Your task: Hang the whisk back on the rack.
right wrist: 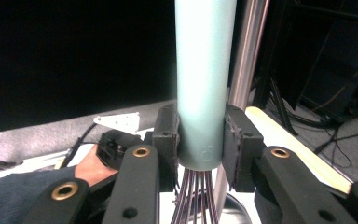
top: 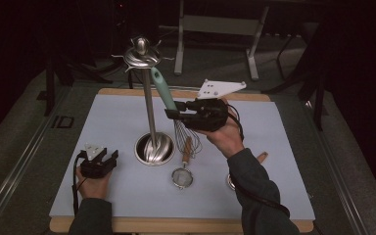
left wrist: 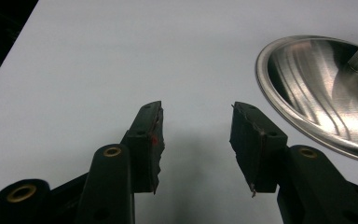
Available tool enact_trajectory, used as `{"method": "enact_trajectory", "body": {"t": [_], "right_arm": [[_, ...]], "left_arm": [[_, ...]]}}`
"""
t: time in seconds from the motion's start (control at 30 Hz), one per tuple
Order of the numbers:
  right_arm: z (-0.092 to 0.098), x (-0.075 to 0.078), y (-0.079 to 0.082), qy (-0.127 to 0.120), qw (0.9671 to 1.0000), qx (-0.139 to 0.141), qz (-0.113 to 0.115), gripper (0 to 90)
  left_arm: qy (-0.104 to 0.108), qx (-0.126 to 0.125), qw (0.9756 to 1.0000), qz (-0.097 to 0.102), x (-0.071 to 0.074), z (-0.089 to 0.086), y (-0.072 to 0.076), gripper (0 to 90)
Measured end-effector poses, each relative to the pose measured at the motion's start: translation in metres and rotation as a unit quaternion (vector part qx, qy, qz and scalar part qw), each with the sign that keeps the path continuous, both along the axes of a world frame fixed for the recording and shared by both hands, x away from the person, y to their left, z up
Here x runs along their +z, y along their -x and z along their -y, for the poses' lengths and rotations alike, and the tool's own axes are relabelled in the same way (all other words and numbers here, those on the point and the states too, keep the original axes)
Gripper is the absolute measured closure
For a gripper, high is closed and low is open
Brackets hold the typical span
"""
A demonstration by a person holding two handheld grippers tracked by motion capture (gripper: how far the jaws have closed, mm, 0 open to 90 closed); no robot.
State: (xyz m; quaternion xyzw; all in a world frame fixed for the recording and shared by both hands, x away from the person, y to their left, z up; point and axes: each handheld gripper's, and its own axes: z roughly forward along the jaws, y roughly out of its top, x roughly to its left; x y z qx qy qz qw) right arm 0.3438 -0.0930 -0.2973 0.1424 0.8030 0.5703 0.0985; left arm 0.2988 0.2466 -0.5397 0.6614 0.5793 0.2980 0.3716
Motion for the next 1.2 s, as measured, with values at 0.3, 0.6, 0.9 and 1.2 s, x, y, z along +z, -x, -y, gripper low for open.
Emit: {"method": "enact_trajectory", "body": {"t": [0.3, 0.6, 0.9, 1.2], "right_arm": [[-0.008, -0.005, -0.010, -0.001, 0.9998, -0.005, -0.017, 69.1], [-0.025, -0.010, -0.017, -0.002, 0.9993, -0.005, -0.037, 67.8], [-0.036, -0.011, -0.018, 0.010, 0.9991, -0.018, -0.038, 62.5], [-0.024, -0.015, -0.019, 0.034, 0.9984, -0.027, -0.035, 63.3]], "left_arm": [[0.001, 0.000, 1.0000, 0.000, 0.000, 0.000, 0.000, 54.4], [0.002, 0.000, 1.0000, 0.000, 0.000, 0.000, 0.000, 54.3], [0.002, -0.002, 1.0000, 0.000, 0.000, -0.001, 0.000, 54.1], [0.002, -0.001, 1.0000, 0.000, 0.000, 0.000, 0.000, 54.0]]}}
